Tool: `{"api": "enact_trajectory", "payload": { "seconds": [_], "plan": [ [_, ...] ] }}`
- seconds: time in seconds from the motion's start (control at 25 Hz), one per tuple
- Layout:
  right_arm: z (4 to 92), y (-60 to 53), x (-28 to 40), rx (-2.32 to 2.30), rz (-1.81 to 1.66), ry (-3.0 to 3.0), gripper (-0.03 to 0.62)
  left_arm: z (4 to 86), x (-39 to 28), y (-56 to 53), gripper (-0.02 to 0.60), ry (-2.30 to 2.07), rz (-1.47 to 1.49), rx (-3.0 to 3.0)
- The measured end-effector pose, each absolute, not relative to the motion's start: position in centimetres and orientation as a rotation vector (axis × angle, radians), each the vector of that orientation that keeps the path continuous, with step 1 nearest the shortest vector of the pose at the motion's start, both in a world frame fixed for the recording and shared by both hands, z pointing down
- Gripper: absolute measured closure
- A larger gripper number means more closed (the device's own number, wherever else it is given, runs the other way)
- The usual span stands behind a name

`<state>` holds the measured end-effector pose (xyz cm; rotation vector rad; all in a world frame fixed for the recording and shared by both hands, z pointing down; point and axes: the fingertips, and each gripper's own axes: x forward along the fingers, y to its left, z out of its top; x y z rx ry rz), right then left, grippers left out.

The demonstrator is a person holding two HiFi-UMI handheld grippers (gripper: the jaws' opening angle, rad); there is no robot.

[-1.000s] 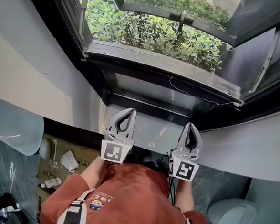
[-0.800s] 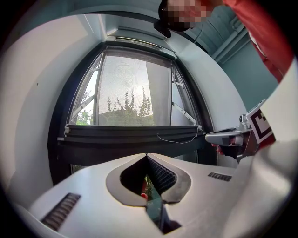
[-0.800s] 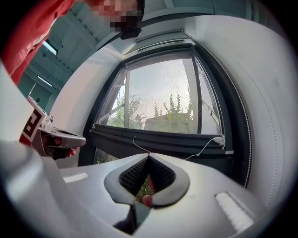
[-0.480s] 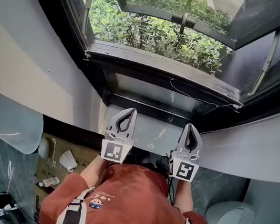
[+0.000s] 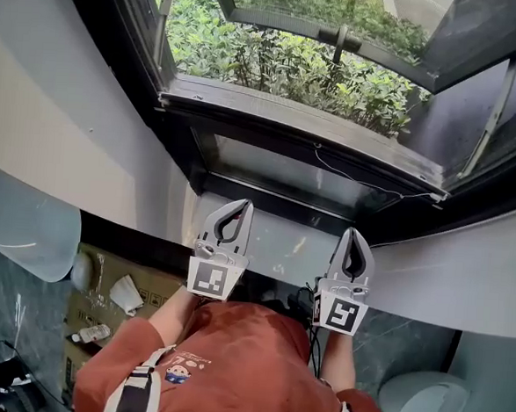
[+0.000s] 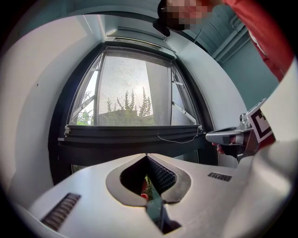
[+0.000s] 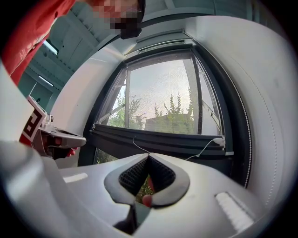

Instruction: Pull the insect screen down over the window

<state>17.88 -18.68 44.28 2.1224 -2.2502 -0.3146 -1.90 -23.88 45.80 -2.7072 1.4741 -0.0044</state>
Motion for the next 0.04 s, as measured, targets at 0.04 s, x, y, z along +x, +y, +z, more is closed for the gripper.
{"api": "enact_trajectory", "payload": {
  "seconds": [0.04],
  "plan": [
    [44.28,-18.68,17.89,2.125,-0.314,-2.249,0.583,45.79,-1.89,-23.90,0.576,1.475,-0.002,-2.709]
  ]
}}
